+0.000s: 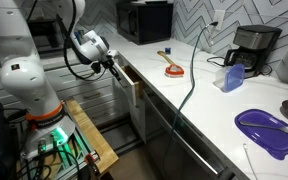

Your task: Push the drawer

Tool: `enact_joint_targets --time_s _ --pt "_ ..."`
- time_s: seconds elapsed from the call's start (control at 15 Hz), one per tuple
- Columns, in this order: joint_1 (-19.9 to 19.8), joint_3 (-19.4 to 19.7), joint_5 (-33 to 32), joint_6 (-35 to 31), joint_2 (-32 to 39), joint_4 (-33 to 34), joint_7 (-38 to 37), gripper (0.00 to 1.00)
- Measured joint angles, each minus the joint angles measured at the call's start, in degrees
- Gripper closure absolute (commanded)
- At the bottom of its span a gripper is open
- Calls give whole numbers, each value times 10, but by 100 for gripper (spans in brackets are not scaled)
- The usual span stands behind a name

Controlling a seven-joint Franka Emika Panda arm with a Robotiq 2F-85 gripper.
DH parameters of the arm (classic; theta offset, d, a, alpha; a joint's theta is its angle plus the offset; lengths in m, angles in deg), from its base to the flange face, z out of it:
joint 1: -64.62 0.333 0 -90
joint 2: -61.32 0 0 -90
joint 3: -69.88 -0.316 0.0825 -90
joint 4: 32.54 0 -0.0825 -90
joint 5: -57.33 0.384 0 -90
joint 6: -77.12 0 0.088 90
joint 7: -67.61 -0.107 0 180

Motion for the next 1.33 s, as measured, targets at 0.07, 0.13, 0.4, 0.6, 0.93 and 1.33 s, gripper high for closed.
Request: enact_joint_targets --time_s 0.07,0.13,0.4,0.6,0.93,1.33 --pt "0 0 -1 0 0 2 0 100" --pt "0 1 -8 0 1 6 -1 100" --pt "0 10 -59 0 7 26 -4 100" --pt "-1 21 -117 -1 23 45 -20 100" --pt "-3 43 -243 -7 61 87 -84 100" --pt "-5 52 -406 -10 100 125 -198 100"
